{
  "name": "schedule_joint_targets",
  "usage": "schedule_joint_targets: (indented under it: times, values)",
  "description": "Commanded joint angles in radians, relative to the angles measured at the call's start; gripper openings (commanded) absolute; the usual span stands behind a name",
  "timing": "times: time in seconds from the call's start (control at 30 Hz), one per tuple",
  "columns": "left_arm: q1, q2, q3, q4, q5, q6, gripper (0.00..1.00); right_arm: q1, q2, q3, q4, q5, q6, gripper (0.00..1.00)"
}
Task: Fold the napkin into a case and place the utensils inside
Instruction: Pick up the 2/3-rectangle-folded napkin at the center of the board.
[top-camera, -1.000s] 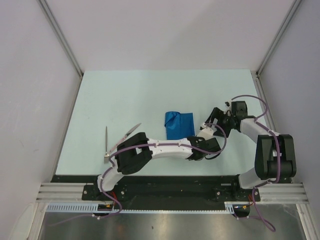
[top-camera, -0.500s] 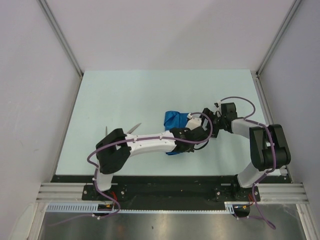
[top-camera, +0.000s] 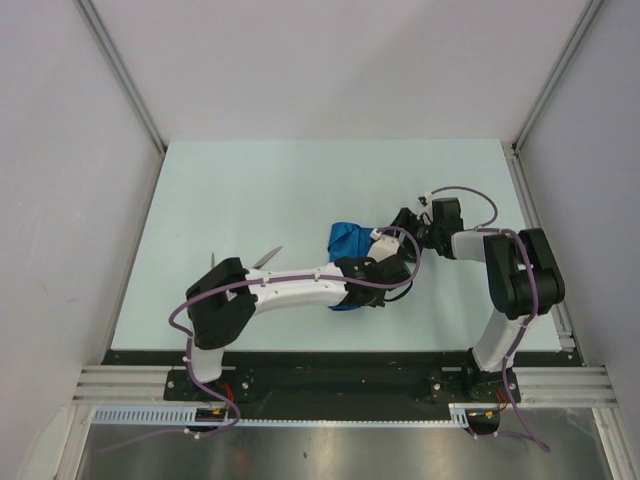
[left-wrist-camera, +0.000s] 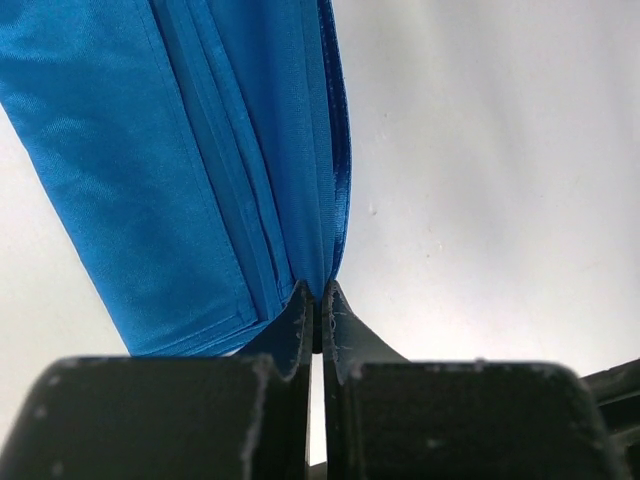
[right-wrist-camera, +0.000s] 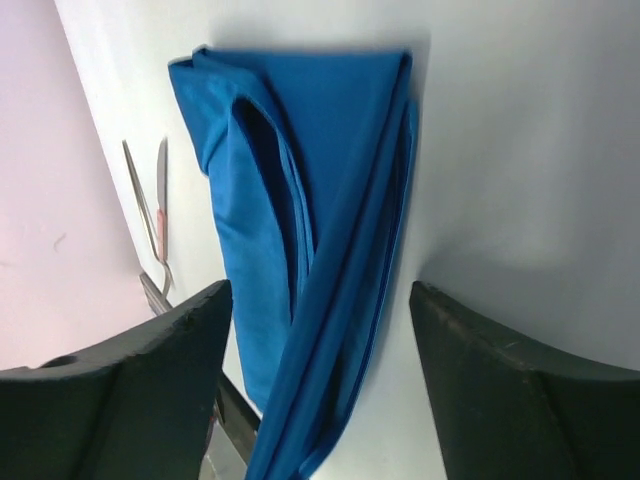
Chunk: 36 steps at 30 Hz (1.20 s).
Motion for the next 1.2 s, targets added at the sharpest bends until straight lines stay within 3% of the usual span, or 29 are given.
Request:
schedule_joint_targets:
  times: [0.0,0.67,0.77,0.9,1.1,1.17]
  values:
    - [0.002,-0.069,-0.014,0.031,0.013,-0.019,0.00,0.000,0.079,0.036,0.052,0.034,0.013,0.73]
    - [0.011,-0.107,-0.069,0.083,0.037,-0.010,0.00,-0.023,0.201,0.162,0.042,0.049,-0.033,0.44]
    - [0.011,-0.106,-0.089,0.096,0.053,-0.012,0.00,-0.026,0.208,0.171,0.045,0.049,-0.036,0.34]
    - [0.011,-0.099,-0.110,0.125,0.086,-0.009,0.00,-0.028,0.219,0.185,0.036,0.045,-0.036,0.13]
    - [0.013,-0.061,-0.132,0.186,0.163,0.011,0.00,-0.031,0.194,0.185,0.037,0.052,-0.030,0.00]
    - [0.014,-0.052,-0.146,0.206,0.204,0.013,0.00,-0.031,0.191,0.194,0.025,0.048,-0.032,0.00]
